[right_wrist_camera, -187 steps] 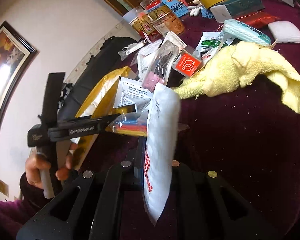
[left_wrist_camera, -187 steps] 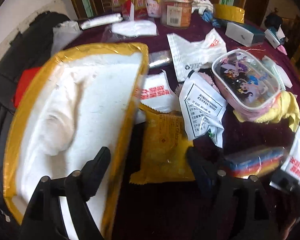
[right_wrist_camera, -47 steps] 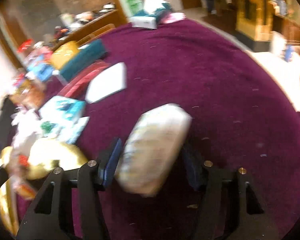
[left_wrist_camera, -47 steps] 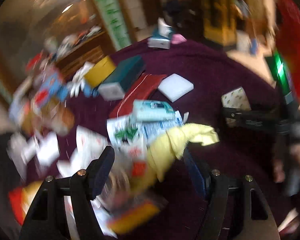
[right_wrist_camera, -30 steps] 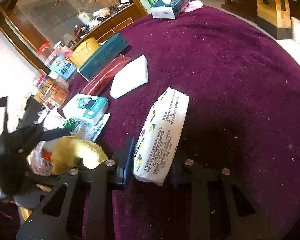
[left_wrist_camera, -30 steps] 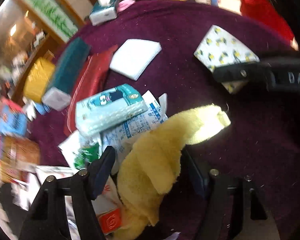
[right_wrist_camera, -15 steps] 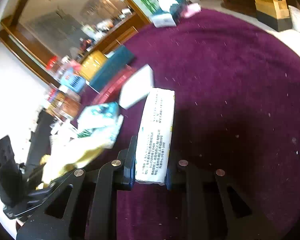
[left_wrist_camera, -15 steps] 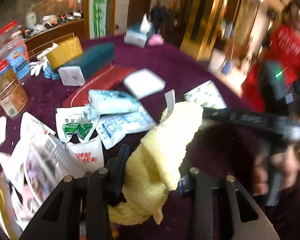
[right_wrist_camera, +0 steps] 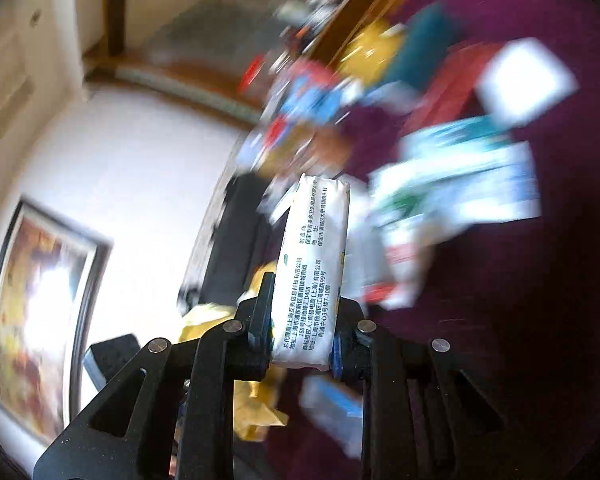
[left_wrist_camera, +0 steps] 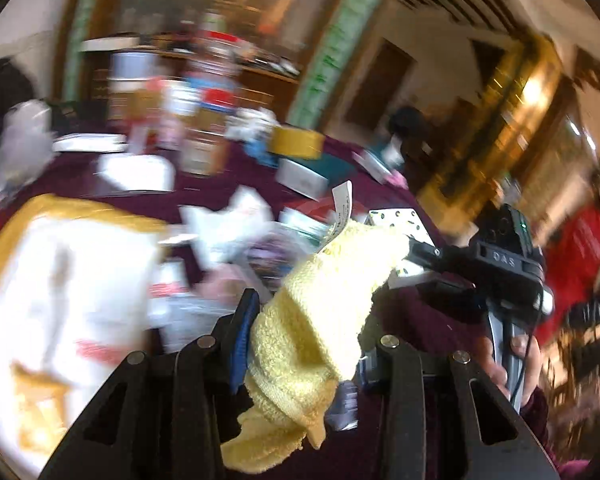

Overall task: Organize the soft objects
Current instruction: 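Place the tissue pack and yellow towel into the tray, opening both tools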

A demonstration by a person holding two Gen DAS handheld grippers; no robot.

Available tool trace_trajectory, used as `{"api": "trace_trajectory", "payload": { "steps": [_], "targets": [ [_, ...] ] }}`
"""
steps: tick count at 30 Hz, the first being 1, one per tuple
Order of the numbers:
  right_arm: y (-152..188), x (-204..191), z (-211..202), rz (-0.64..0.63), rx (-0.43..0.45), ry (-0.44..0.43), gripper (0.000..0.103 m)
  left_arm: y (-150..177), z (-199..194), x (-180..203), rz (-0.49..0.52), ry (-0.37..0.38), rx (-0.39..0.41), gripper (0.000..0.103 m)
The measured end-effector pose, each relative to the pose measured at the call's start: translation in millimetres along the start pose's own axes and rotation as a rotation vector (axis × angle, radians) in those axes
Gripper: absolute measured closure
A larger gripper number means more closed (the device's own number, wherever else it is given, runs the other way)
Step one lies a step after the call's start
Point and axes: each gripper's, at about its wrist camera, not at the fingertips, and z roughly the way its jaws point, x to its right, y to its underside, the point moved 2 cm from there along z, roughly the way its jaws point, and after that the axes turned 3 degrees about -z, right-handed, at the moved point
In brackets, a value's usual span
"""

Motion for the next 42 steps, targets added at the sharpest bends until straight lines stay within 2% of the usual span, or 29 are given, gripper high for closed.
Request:
{"api": "trace_trajectory", "payload": {
  "steps": [5, 9, 11, 12, 14, 17, 19, 22, 23, 24, 25, 27, 30, 33, 36, 39, 42],
  "targets": [
    [22, -75, 112, -0.146, -0.158, -0.001, 0.081, -13, -52, -75, -0.162, -0.145, 0.098, 0.062],
    [41, -113, 184, -0.236, -0.265, 0.052, 0.078, -18, -69, -111, -0.228, -0.257, 0.109, 0.060],
    [54, -132, 218, -0.339, -0.333, 0.164, 0.071, -15, -65, -123, -0.229, -0.308, 0.054, 0.058],
    [58, -139, 227, -0.401, -0.341, 0.226, 0.067, -14, -58, -126, -0.236, -0.326, 0.026, 0.054],
    [64, -151, 237, -0.531, -0.319, 0.354, 0.066, -8, -53, -133, -0.257, -0.356, -0.010, 0.053],
    [59, -148, 220, -0.551, -0.276, 0.344, 0.066, -1, -58, -136, -0.265, -0.370, 0.004, 0.052],
    [48, -136, 188, -0.531, -0.214, 0.319, 0.066, -2, -66, -135, -0.265, -0.382, 0.043, 0.052],
    [38, -120, 140, -0.542, -0.142, 0.324, 0.066, -2, -76, -125, -0.242, -0.354, 0.080, 0.045],
    [36, -113, 125, -0.540, -0.126, 0.330, 0.062, -1, -75, -120, -0.232, -0.337, 0.084, 0.043],
    [35, -101, 104, -0.524, -0.114, 0.339, 0.050, 0, -74, -115, -0.224, -0.322, 0.087, 0.042],
    [33, -92, 90, -0.503, -0.109, 0.347, 0.045, 1, -72, -110, -0.216, -0.306, 0.086, 0.042],
    [35, -74, 54, -0.462, -0.094, 0.357, 0.044, 7, -63, -96, -0.198, -0.266, 0.067, 0.039],
    [43, -51, 26, -0.443, -0.113, 0.388, 0.044, 16, -46, -78, -0.174, -0.223, 0.019, 0.039],
    [61, -41, 19, -0.458, -0.171, 0.405, 0.044, 29, -26, -60, -0.147, -0.187, -0.056, 0.039],
    [80, -41, 26, -0.528, -0.226, 0.411, 0.044, 39, -18, -50, -0.130, -0.170, -0.102, 0.039],
    [100, -50, 44, -0.650, -0.294, 0.413, 0.044, 45, -20, -45, -0.126, -0.176, -0.114, 0.039],
    [114, -60, 64, -0.790, -0.340, 0.453, 0.044, 47, -25, -48, -0.133, -0.180, -0.116, 0.038]
  ]
}}
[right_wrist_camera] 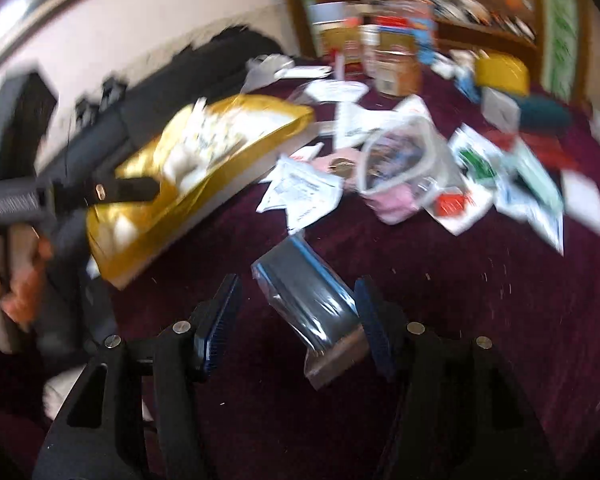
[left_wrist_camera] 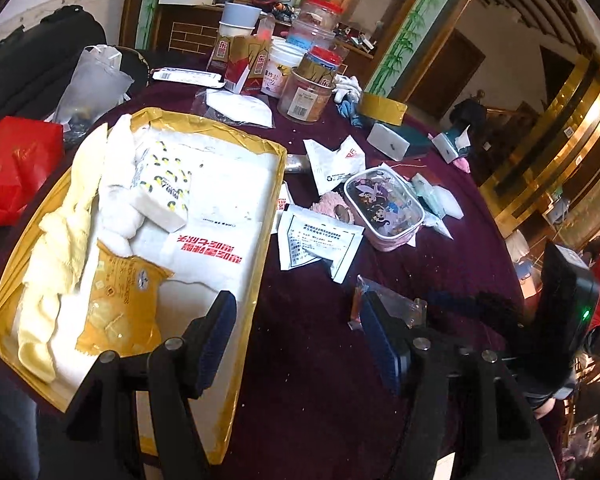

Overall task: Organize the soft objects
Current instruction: 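Place the tissue pack and yellow towel into the tray, opening both tools, then grasp the clear plastic bag holding a dark item with the right tool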

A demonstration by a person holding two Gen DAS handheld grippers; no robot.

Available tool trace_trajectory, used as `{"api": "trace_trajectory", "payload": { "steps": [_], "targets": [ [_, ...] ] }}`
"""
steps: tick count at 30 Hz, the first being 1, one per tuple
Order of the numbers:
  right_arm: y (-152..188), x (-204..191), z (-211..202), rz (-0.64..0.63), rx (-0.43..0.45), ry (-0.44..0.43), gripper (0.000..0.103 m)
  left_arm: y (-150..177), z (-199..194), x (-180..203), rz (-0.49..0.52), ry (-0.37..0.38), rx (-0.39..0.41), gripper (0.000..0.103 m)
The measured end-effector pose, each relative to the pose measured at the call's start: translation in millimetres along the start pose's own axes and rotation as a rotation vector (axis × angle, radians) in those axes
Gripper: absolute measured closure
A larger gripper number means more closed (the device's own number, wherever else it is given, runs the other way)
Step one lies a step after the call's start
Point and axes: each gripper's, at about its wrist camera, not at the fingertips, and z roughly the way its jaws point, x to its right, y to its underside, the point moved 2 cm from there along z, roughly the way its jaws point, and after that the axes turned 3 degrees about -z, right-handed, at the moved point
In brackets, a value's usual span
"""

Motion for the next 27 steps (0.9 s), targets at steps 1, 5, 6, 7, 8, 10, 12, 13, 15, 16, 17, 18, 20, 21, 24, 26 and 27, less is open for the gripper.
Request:
{"api": "trace_trajectory", "payload": {
  "steps": [1, 5, 6, 7, 8, 10, 12, 13, 15, 16, 17, 18, 20, 21, 24, 26, 27],
  "targets": [
    [-2, -6, 6, -0.057, -0.012, 0.029, 0.044, 1, 0, -1, -0.003, -0.004, -0.002, 0.038],
    [-11, -13, 34, -0.214, -0.083, 0.118, 0.044, 5, 1, -10, -0.030, -0.002, -0.021, 0.038],
    [-13, -10, 38, -0.217, -0.101, 0.107, 0.044, 5, 1, -12, -0.036, -0.004, -0.024, 0.038],
    [-13, -6, 43, -0.200, -0.121, 0.072, 0.043, 6, 1, -15, -0.044, -0.009, -0.029, 0.038],
    [-12, -2, 46, -0.171, -0.142, 0.041, 0.043, 6, 1, -16, -0.048, -0.012, -0.031, 0.038],
    [-7, 11, 55, -0.086, -0.183, -0.012, 0.043, 5, 2, -19, -0.059, -0.015, -0.032, 0.038],
    [-5, 15, 53, -0.068, -0.162, -0.030, 0.042, 5, 5, -21, -0.070, -0.023, -0.038, 0.039],
    [-4, 14, 52, -0.071, -0.158, -0.027, 0.039, 4, 6, -21, -0.073, -0.024, -0.047, 0.038],
    [1, 4, 54, -0.100, -0.164, -0.008, 0.018, 5, 9, -19, -0.070, -0.012, -0.059, 0.038],
    [4, -3, 56, -0.120, -0.181, 0.008, 0.013, 6, 9, -17, -0.063, -0.005, -0.062, 0.038],
    [6, -11, 57, -0.144, -0.192, 0.036, 0.007, 7, 9, -16, -0.057, -0.004, -0.063, 0.038],
    [8, -18, 60, -0.149, -0.208, 0.072, 0.004, 8, 9, -15, -0.052, -0.005, -0.064, 0.038],
    [7, -19, 64, -0.128, -0.225, 0.082, 0.000, 9, 8, -15, -0.053, -0.006, -0.064, 0.038],
    [6, -18, 65, -0.119, -0.232, 0.086, 0.000, 9, 7, -16, -0.058, -0.005, -0.064, 0.038],
    [3, -11, 60, -0.049, -0.208, 0.065, 0.002, 10, 4, -19, -0.071, -0.003, -0.065, 0.038],
    [4, -7, 56, -0.043, -0.189, 0.075, 0.017, 11, 2, -20, -0.073, -0.004, -0.061, 0.038],
    [4, -4, 52, -0.034, -0.181, 0.096, 0.027, 12, 1, -21, -0.074, -0.005, -0.060, 0.038]
  ]
}}
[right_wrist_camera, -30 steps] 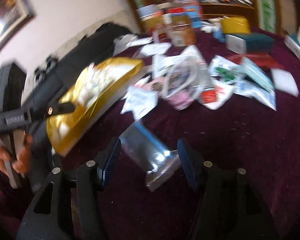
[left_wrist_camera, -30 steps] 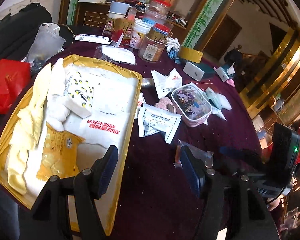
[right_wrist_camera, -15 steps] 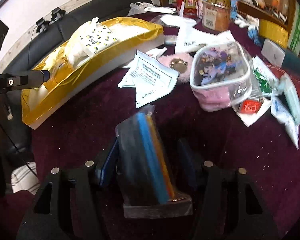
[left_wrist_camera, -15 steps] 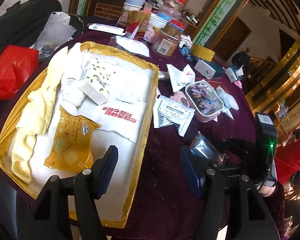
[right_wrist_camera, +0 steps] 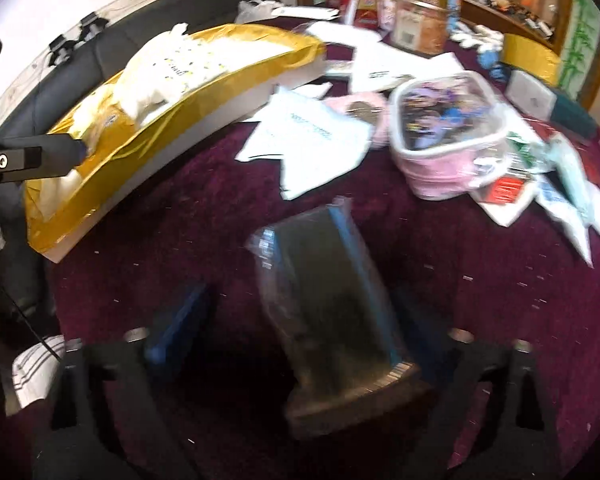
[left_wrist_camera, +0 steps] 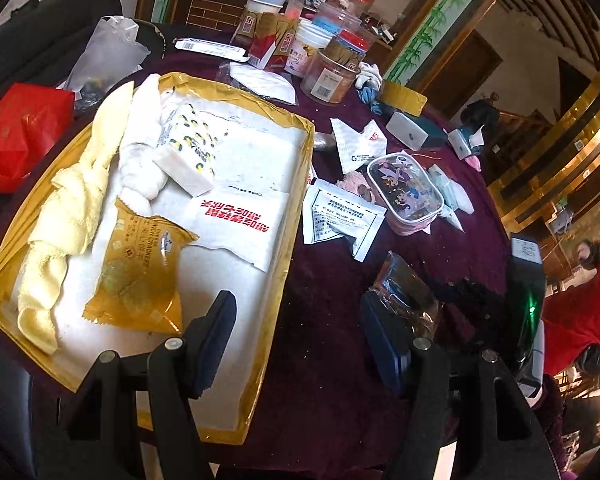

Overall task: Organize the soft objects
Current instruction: 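Grasp the clear plastic bag holding a dark item with the right tool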

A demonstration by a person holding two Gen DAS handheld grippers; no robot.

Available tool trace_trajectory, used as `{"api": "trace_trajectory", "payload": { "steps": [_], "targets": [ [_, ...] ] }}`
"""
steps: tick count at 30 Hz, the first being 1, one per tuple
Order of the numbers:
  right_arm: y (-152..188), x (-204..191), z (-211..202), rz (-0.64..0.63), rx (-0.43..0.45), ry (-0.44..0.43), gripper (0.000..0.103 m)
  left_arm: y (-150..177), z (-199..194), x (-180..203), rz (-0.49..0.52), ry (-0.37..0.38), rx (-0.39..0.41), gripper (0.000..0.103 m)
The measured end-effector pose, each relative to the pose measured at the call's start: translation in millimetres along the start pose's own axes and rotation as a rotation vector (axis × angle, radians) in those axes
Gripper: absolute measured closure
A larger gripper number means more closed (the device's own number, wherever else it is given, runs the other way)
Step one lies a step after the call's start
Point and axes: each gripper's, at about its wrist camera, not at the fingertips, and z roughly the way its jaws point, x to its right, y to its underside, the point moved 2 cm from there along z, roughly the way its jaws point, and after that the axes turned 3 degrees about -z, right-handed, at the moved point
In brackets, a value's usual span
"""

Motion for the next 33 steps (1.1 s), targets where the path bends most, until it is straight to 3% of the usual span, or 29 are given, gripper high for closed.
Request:
{"api": "trace_trajectory", "payload": {
  "steps": [1, 2, 3, 8, 11, 17, 19, 20, 23, 25, 28, 30, 33],
  "targets": [
    [1, 4, -3, 0.028, 0.003, -0.017, 0.032, 0, 0, 0, -0.002, -0.002, -0.001, 0.038],
    [3, 12, -8, 0.072, 0.004, -0.025, 0.055, 1, 1, 0, -0.003, -0.005, -0.006, 0.038],
    [3, 19, -9, 0.098, -0.008, -0.004, 0.067, 1, 3, 1, -0.004, -0.007, -0.010, 0.038],
    [10, 38, -16, 0.178, -0.014, -0.059, 0.068, 6, 13, 12, 0.017, 0.009, -0.048, 0.038],
    [18, 61, -25, 0.271, 0.023, -0.111, 0.068, 8, 18, 20, 0.036, -0.031, -0.049, 0.035],
    [38, 137, -59, 0.508, 0.265, -0.227, 0.068, -3, 27, 44, 0.039, -0.118, -0.018, 0.032],
    [48, 158, -67, 0.570, 0.373, -0.300, 0.068, -9, 17, 62, 0.067, -0.110, 0.056, 0.032],
    [56, 172, -68, 0.619, 0.433, -0.354, 0.068, -10, 12, 70, 0.089, -0.128, 0.099, 0.032],
    [71, 199, -65, 0.760, 0.454, -0.366, 0.068, -12, 2, 106, 0.217, -0.204, 0.220, 0.032],
    [74, 209, -62, 0.823, 0.473, -0.423, 0.068, -13, 8, 126, 0.294, -0.226, 0.250, 0.029],
    [72, 211, -62, 0.841, 0.486, -0.461, 0.068, -7, 36, 161, 0.445, -0.292, 0.291, 0.027],
    [71, 209, -64, 0.830, 0.492, -0.468, 0.068, 2, 61, 179, 0.562, -0.410, 0.343, 0.027],
    [72, 211, -65, 0.827, 0.501, -0.475, 0.068, 7, 87, 187, 0.623, -0.453, 0.364, 0.027]
  ]
}}
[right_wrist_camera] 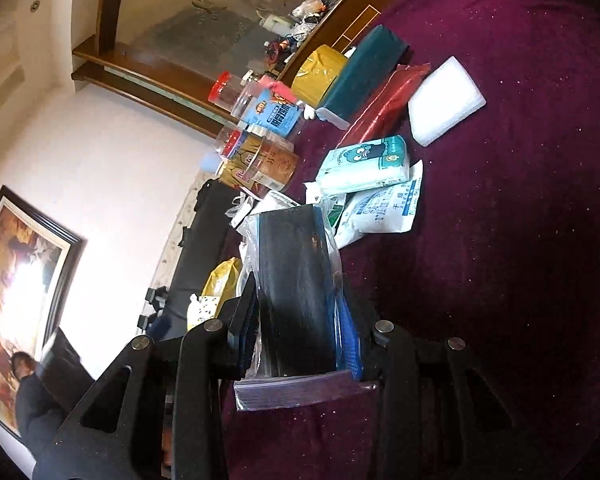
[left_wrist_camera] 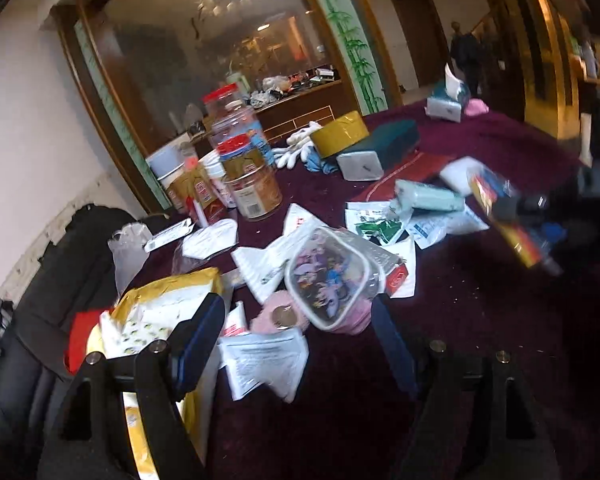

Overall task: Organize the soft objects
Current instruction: 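Grasp the clear plastic bag holding a dark item with the right tool, then hold the clear bag in the right tool while the left tool grasps the cartoon-print plastic container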

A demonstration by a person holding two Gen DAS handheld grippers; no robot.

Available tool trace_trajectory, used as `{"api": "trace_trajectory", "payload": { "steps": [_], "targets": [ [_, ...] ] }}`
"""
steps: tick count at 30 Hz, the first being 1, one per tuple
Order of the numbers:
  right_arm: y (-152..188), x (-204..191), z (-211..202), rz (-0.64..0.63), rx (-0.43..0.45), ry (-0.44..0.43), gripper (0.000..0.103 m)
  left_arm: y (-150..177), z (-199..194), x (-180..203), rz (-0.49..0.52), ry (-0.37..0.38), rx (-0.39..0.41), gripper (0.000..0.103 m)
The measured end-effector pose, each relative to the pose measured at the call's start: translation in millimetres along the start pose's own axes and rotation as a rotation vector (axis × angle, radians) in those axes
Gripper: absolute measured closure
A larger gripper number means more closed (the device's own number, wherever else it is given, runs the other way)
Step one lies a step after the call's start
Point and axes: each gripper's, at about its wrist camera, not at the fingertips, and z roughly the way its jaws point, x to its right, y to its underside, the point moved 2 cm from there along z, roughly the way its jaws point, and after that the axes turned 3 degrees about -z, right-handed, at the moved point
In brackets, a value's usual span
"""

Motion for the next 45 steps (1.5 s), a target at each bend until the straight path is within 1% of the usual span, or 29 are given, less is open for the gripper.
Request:
{"api": "trace_trajectory", "payload": {
  "steps": [2, 5, 8, 10, 12, 14, 16, 18, 19, 22, 23, 25, 28, 29, 31, 33, 37, 39, 41, 42, 45],
  "targets": [
    [-1, 1, 0, 0.007, 0.002, -0.012, 0.068, 1, 15, 5, -0.017, 0.025, -0.041, 0.027],
    [-3, 5, -1, 0.011, 0.008, -0.017, 0.068, -2, 29, -2, -0.083, -0.012, -0.065, 0.027],
    [-3, 6, -3, 0.016, 0.009, -0.014, 0.068, -5, 37, -7, -0.130, -0.010, -0.080, 0.027],
    [-4, 7, -2, 0.022, 0.006, -0.019, 0.068, -6, 41, -6, -0.132, -0.005, -0.087, 0.027],
    [-4, 6, -3, 0.017, 0.007, -0.016, 0.068, -7, 36, -5, -0.134, 0.004, -0.085, 0.027],
    [-4, 6, -3, 0.015, 0.010, -0.012, 0.068, -7, 25, -4, -0.144, 0.045, -0.061, 0.027],
    [-3, 6, -5, 0.015, 0.007, -0.011, 0.068, -5, 16, -1, -0.140, 0.071, -0.040, 0.025],
    [-3, 5, -4, 0.008, 0.004, -0.006, 0.068, -5, 13, 1, -0.129, 0.068, -0.030, 0.023],
    [-3, 4, -3, 0.004, 0.002, -0.003, 0.068, -5, 16, 2, -0.124, 0.063, -0.032, 0.023],
    [-2, 2, -3, -0.015, 0.004, 0.009, 0.068, -4, 28, 12, -0.080, 0.054, -0.095, 0.023],
    [-2, 2, -3, -0.014, 0.005, 0.011, 0.068, -3, 32, 17, -0.059, 0.047, -0.110, 0.023],
    [-3, 3, -4, -0.011, 0.011, 0.014, 0.068, -2, 34, 22, -0.028, 0.014, -0.105, 0.023],
    [-4, 3, -5, -0.005, 0.017, 0.014, 0.068, -4, 37, 27, 0.025, -0.071, -0.072, 0.023],
    [-4, 3, -5, -0.005, 0.018, 0.013, 0.068, -4, 41, 29, 0.047, -0.098, -0.078, 0.023],
    [-4, 4, -4, -0.004, 0.014, 0.008, 0.068, -5, 51, 26, 0.049, -0.125, -0.106, 0.023],
    [-3, 3, -4, -0.006, 0.015, 0.008, 0.068, -6, 61, 22, 0.026, -0.129, -0.126, 0.023],
    [-3, 5, -3, 0.000, 0.012, 0.010, 0.068, -8, 69, 23, 0.031, -0.141, -0.151, 0.023],
    [-3, 5, -3, 0.002, 0.009, 0.010, 0.068, -6, 63, 26, 0.029, -0.121, -0.146, 0.023],
    [-3, 5, -3, 0.000, 0.010, 0.012, 0.068, -5, 55, 29, 0.037, -0.117, -0.120, 0.023],
    [-3, 5, -3, 0.001, 0.010, 0.009, 0.068, -5, 54, 31, 0.048, -0.124, -0.112, 0.023],
    [-3, 4, -2, 0.003, 0.005, 0.011, 0.068, -7, 61, 36, 0.086, -0.196, -0.104, 0.023]
  ]
}}
